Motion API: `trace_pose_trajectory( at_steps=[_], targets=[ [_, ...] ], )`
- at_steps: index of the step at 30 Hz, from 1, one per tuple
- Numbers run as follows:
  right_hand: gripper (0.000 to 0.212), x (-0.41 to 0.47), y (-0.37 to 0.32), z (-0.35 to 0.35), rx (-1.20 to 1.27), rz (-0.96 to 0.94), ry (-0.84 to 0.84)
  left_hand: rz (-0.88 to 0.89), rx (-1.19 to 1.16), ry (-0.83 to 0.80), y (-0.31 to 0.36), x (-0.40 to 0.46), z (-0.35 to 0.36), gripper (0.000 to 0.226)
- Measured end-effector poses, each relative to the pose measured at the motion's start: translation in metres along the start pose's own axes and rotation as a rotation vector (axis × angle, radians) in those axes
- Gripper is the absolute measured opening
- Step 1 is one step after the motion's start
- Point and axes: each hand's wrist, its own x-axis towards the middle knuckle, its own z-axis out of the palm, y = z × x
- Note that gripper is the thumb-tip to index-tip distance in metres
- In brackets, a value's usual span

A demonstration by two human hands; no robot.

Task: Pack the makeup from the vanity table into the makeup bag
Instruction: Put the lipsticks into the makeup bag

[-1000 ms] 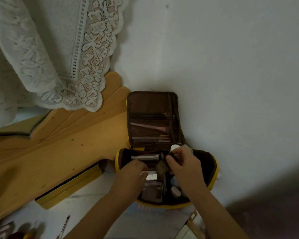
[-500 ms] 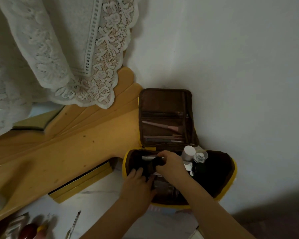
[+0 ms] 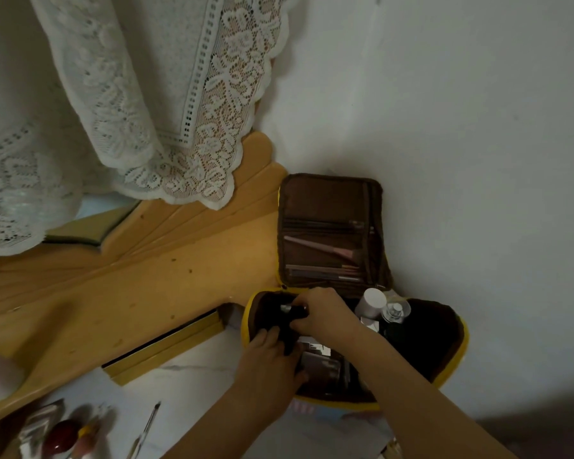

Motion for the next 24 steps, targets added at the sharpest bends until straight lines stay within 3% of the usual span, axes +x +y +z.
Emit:
trace_pose_trajectory(
  at_steps=[7, 13, 16, 19, 21, 24],
  targets=[
    [0.028, 0.001, 0.004, 0.014, 0.061, 0.011, 0.079, -0.007, -0.047, 0.028, 0.001, 0.001, 0.000, 0.058],
    [0.036, -0.003, 0.008, 0.045, -0.070, 0.031, 0.086, 0.016, -0.122, 0.164, -0.004, -0.002, 0.006, 0.046],
    [0.024, -0.001, 0.015, 0.052, -0.179, -0.002, 0.112, 0.058, -0.061, 0.274, -0.012, 0.002, 0.020, 0.043],
    [0.007, -0.003, 0.017, 0.051, -0.338, -0.115, 0.098, 0.115, -0.057, 0.259, -0.015, -0.001, 0.021, 0.032],
    [0.029, 0.000, 0.022, 0.054, -0.398, -0.146, 0.052, 0.147, -0.054, 0.260, -0.016, -0.002, 0.021, 0.027],
    [0.027, -0.002, 0.029, 0.053, -0.447, -0.163, 0.081, 0.152, -0.053, 0.253, -0.017, -0.002, 0.023, 0.025]
  ],
)
